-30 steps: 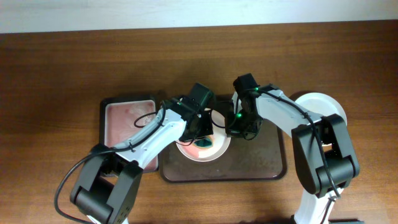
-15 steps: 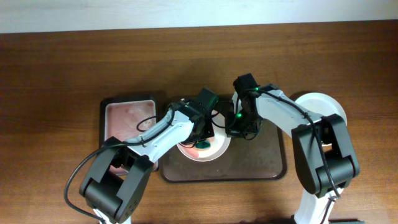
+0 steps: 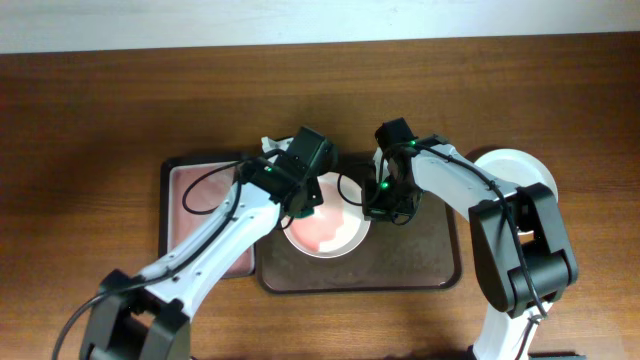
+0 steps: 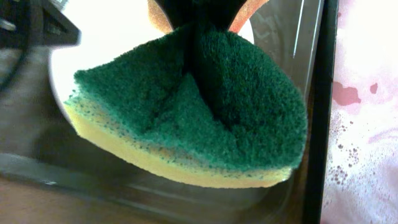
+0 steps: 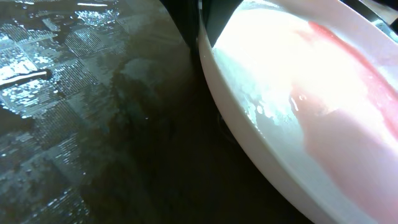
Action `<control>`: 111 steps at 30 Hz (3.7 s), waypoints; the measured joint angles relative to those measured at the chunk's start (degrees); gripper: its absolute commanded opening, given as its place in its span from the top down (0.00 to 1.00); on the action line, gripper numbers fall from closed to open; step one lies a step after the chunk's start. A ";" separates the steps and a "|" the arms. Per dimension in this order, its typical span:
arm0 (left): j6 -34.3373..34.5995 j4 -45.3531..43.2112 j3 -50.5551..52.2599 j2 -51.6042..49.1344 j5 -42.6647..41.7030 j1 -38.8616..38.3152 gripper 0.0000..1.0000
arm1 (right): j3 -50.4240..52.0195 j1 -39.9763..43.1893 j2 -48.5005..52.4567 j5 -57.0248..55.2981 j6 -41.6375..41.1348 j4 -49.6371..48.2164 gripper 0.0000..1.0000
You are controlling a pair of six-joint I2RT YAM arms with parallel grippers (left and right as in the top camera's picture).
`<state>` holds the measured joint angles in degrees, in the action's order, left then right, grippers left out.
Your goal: Clean dirty plates on tray and stack at the side
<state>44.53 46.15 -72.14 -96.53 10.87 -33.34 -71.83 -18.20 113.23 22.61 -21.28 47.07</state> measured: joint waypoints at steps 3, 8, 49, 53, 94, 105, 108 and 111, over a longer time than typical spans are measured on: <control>-3.61 1.68 -0.20 1.14 -1.51 0.81 1.00 | 0.00 0.00 0.00 -1.25 -0.39 -0.46 0.84; -11.08 7.21 -0.20 1.18 -2.36 9.22 1.00 | 0.00 0.00 0.00 -2.08 0.22 -0.92 0.96; -29.35 3.06 1.33 -12.46 -9.66 26.47 0.24 | -7.23 -37.66 -16.98 -86.75 2.47 10.75 0.96; -29.35 3.06 1.33 -12.46 -9.66 26.47 0.23 | -7.23 -38.05 -16.98 -88.56 2.23 10.75 0.96; -29.38 5.09 -0.81 -8.59 -9.66 26.45 0.01 | -4.79 45.09 -17.07 -1.75 6.71 16.02 0.38; -29.14 26.80 -3.52 -1.07 -14.93 30.67 0.01 | -4.74 15.47 -17.05 -8.33 18.69 26.05 0.01; -29.14 32.41 -3.50 -1.07 -14.99 30.95 0.00 | -4.74 14.67 -17.05 -9.57 18.67 29.94 0.01; -29.14 34.05 -2.75 0.79 -14.99 30.95 0.01 | -3.06 14.67 -19.26 -10.19 18.51 30.97 0.01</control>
<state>15.40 80.20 -74.89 -95.74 -4.12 -2.39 -74.89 -3.53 93.97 12.43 -2.76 78.04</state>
